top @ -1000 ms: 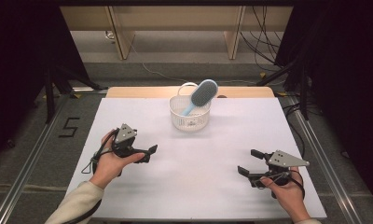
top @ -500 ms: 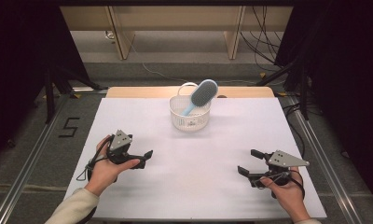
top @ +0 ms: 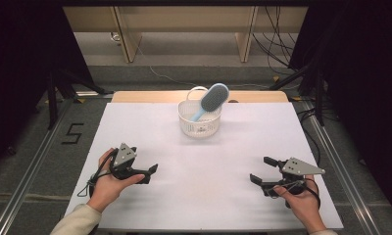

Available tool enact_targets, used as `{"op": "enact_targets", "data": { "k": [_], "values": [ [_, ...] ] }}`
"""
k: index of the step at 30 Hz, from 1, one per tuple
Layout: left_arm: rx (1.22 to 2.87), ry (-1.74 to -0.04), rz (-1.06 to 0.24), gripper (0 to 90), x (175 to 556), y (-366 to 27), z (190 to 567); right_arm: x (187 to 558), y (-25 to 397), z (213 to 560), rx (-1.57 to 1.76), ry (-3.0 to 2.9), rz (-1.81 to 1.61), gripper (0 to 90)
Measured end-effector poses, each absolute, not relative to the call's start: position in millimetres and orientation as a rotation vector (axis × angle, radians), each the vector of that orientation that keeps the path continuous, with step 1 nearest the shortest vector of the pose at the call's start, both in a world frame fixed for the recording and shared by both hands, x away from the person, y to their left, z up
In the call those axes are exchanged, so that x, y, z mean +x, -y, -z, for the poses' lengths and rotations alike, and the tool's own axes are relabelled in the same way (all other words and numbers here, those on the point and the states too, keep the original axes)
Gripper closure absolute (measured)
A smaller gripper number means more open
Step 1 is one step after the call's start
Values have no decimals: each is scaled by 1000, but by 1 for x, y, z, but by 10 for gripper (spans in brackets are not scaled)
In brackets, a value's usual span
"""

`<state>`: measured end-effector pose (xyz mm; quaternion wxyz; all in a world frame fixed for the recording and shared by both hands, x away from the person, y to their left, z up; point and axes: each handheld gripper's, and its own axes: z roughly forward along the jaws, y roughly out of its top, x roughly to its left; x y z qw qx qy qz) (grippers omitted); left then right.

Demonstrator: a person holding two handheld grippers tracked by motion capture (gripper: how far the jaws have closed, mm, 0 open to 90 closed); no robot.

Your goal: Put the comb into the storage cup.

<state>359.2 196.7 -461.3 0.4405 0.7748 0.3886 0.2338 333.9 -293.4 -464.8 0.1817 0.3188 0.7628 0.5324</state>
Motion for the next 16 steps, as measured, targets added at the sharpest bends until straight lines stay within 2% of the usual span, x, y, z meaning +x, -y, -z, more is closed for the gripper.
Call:
{"op": "enact_targets", "data": {
  "k": [16],
  "values": [
    [1943,-958,-600,24,353,-199,467,334,294,465,900,-2154,-1503,158]
  ]
}}
